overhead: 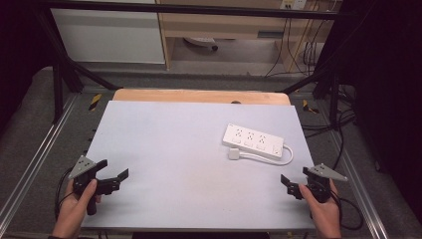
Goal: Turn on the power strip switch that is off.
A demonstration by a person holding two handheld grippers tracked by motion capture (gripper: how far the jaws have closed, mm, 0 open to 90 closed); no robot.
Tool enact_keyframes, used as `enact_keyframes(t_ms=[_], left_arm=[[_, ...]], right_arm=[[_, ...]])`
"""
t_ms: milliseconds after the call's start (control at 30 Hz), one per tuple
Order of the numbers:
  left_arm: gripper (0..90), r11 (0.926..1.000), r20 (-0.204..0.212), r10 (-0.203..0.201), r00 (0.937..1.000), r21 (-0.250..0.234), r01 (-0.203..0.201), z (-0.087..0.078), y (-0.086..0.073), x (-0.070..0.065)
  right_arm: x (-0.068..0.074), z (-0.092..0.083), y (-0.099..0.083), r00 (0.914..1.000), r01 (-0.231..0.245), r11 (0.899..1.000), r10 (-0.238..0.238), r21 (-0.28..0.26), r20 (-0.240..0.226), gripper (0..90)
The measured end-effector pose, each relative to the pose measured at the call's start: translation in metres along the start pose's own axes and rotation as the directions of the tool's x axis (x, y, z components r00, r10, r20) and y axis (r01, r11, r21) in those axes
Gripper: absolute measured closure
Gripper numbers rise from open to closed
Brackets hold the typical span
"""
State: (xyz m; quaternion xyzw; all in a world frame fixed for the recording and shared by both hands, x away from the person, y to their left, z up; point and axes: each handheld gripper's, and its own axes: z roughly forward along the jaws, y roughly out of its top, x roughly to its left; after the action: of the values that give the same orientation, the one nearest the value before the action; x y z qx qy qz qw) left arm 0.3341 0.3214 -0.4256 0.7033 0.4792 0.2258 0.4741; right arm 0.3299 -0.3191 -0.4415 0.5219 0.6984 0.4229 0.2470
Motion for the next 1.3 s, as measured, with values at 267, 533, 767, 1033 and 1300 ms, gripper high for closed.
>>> enact_keyframes(t_ms=[267, 533, 767, 1033, 1300], left_arm=[[7.1, 1.0, 0.001, 0.003, 1.0, -0.001, -0.003, 0.0, 0.001, 0.0], [6.9, 1.0, 0.003, 0.004, 1.0, -0.003, -0.004, 0.0, 0.0, 0.0], [6.5, 1.0, 0.004, 0.005, 1.0, -0.005, -0.005, 0.0, 0.0, 0.0], [6.5, 0.9999, 0.009, 0.01, 0.9999, 0.0, -0.01, 0.0, 0.0, -0.001], [6.5, 0.9999, 0.013, 0.012, 0.9998, 0.008, -0.012, 0.002, -0.002, -0.002]], right_arm=[[-0.005, -0.009, 0.0, 1.0, 0.001, 1.0, 0.0, -0.008, 0.007, 6.6], [-0.003, -0.008, 0.007, 0.9999, -0.005, 1.0, 0.005, -0.016, -0.014, 5.2], [-0.002, -0.01, 0.01, 0.9994, -0.017, 0.999, 0.016, -0.03, -0.031, 4.5], [0.004, -0.011, 0.015, 0.999, -0.009, 0.999, 0.007, -0.045, -0.044, 4.3], [0.009, -0.011, 0.023, 0.9979, -0.001, 0.999, -0.003, -0.055, -0.064, 4.1]])
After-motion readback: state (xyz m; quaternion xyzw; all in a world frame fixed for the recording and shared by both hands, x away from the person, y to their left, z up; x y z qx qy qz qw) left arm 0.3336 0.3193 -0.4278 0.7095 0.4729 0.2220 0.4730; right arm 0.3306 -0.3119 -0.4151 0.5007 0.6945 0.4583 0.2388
